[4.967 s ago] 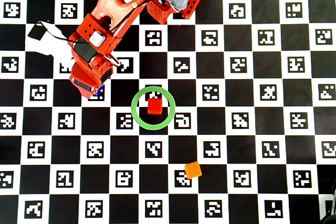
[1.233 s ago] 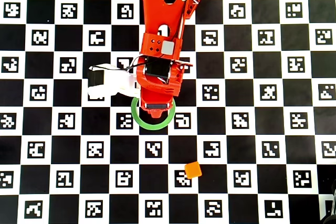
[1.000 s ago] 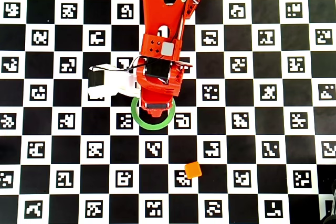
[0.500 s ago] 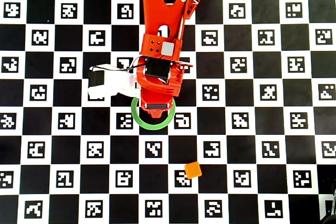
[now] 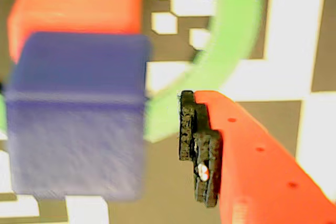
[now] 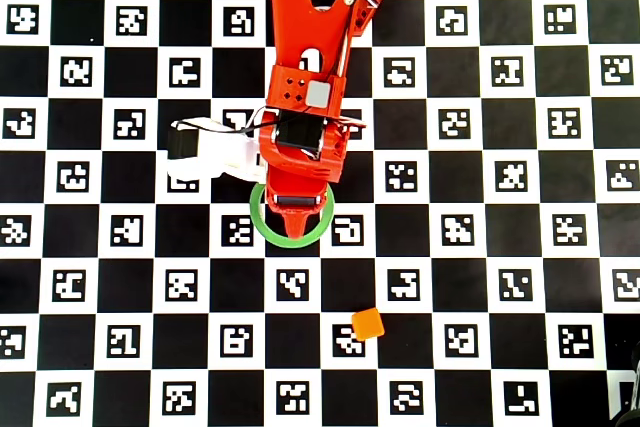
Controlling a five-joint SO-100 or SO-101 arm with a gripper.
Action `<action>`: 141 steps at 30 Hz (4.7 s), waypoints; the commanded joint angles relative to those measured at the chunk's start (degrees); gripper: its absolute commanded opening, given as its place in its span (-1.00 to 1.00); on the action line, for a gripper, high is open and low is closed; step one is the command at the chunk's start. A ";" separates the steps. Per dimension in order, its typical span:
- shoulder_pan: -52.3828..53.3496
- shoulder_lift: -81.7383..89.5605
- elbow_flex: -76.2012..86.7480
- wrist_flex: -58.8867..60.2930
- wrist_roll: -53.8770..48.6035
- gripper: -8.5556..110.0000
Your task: Grab the red cube then put it in the green circle then put the blue cube on top and finally the orange cube on top
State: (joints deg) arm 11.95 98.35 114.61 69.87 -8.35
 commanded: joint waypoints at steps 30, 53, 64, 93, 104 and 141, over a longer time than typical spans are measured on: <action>-13.71 -20.39 -56.95 24.26 -2.11 -0.12; -17.05 -50.10 -85.08 19.78 -2.20 -0.12; -16.96 -58.89 -90.35 18.11 -1.41 -0.12; -16.17 -67.68 -96.86 16.44 -0.53 -0.13; -16.17 -67.94 -96.86 16.61 -0.70 -0.40; -15.29 -47.29 -70.75 8.17 -1.93 -0.67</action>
State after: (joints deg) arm -4.39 39.11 41.92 79.80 -10.11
